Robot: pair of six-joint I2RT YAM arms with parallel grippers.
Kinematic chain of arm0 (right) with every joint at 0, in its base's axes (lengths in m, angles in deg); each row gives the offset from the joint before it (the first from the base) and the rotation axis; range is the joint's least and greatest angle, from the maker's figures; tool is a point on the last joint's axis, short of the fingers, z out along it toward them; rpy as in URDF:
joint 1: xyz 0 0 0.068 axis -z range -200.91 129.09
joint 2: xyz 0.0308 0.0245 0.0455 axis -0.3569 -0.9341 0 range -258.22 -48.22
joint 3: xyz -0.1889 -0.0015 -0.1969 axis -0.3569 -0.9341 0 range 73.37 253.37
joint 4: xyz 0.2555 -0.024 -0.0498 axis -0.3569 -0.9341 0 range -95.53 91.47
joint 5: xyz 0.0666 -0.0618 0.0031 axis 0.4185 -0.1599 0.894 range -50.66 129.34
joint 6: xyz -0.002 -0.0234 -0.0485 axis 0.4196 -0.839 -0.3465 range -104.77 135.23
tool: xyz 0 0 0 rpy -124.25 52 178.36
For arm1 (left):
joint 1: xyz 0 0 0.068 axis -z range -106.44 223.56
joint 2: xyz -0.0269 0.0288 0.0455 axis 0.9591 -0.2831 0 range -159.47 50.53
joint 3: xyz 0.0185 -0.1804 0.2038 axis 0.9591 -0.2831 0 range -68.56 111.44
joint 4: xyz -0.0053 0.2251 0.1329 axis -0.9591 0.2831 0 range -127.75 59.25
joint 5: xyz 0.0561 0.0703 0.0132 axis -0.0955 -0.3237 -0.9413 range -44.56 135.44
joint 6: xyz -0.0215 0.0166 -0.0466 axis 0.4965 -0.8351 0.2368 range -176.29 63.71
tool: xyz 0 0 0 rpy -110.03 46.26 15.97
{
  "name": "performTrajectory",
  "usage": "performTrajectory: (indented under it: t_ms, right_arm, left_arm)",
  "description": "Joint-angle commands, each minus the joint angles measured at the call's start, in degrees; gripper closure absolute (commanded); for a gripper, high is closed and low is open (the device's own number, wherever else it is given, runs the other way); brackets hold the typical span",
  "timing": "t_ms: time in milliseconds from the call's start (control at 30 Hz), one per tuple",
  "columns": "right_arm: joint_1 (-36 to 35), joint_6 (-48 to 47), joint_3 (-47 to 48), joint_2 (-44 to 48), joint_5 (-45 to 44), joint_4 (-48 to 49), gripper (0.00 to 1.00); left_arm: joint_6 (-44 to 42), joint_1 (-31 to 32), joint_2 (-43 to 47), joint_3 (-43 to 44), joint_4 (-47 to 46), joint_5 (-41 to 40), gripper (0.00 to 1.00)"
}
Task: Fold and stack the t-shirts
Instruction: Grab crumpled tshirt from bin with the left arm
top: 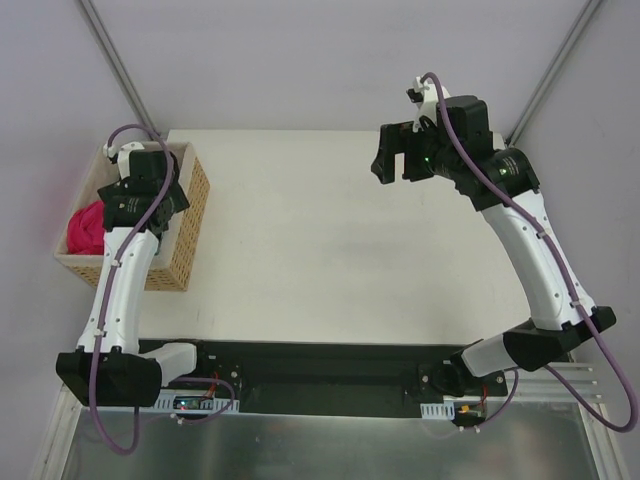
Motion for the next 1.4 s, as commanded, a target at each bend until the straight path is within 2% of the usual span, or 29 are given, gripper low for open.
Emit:
performTrajectory:
  t_ms: [0, 267, 467, 767, 1067, 1367]
  right_arm:
    - [0.12, 0.28, 4.73, -0.93, -0.91, -4.44, 0.04]
    - [-0.32, 2.31, 6.58, -2.08, -0.73, -7.51, 0.04]
    - [-1.64, 3.27, 6.84, -2.34, -0.91, -8.75, 0.04]
    - [-3.13, 3.98, 6.93, -2.34, -3.63, -8.57, 0.04]
    - [-3.39, 3.63, 7.63, -3.65, -3.98, -7.43, 0.04]
    - [-3.39, 2.66, 9.74, -6.12, -3.02, -6.81, 0.04]
  left_arm:
    - [3.02, -2.84, -0.48, -2.03, 1.76, 0.36, 0.02]
    - [4.34, -11.88, -0.12, -6.07, 0.62, 6.42, 0.05]
    - [3.90, -15.32, -0.82, -6.87, -1.05, 10.03, 0.07]
    - [3.11, -16.73, -2.93, -5.29, -3.07, 13.11, 0.08]
    - [4.34, -17.26, -5.04, -4.14, -4.13, 14.87, 0.13]
    - [5.31, -17.61, -4.52, -3.62, -5.19, 15.31, 0.27]
